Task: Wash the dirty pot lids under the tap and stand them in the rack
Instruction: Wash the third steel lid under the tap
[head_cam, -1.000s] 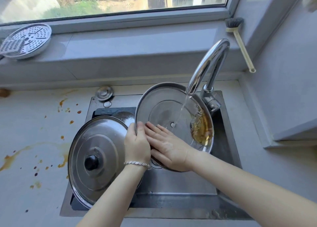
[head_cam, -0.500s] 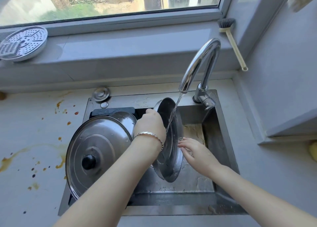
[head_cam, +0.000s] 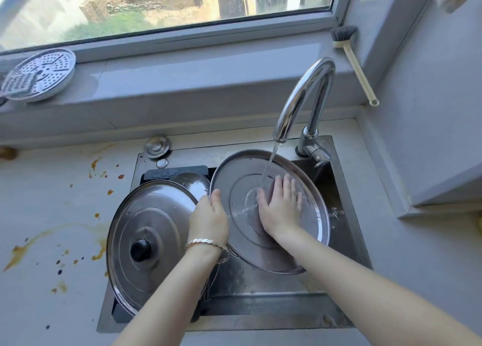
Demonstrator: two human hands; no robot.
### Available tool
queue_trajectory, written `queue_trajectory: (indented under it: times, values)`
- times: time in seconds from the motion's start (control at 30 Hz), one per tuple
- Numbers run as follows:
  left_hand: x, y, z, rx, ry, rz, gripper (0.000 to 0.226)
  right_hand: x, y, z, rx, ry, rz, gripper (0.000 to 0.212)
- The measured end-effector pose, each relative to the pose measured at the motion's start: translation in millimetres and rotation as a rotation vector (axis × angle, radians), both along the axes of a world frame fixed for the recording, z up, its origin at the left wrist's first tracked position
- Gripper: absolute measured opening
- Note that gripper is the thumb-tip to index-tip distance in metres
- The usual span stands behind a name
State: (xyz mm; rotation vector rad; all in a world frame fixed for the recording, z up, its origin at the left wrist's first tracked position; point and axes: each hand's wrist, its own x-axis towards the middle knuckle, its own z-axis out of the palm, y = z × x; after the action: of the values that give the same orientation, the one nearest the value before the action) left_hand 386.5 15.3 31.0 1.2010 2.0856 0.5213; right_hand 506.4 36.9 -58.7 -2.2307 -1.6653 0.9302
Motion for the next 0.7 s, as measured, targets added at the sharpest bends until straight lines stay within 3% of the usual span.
queue_trajectory:
  times: [0.13,0.33,0.43,0.6,0.7]
  values:
    - [3,-7,-8,0.042,-0.032,0.042,0.036,-17,25,15,0.031,-0.052,-0.080,0.069]
    - [-2,-4,-14,0.116,-0.120,0.167,0.043,-38,-1,33,0.267,0.163,0.722,0.069]
    - [-2,-5,-14,0.146,-0.189,0.233,0.041,-26,-18,28,0.314,0.247,0.970,0.064]
    - [4,-9,-16,0.125,-0.164,0.150,0.042,1,-6,19,0.478,0.066,1.010,0.071]
    - [4,-5,-15,0.105,-0.124,0.114,0.042,2,9,21,0.490,-0.054,0.851,0.077]
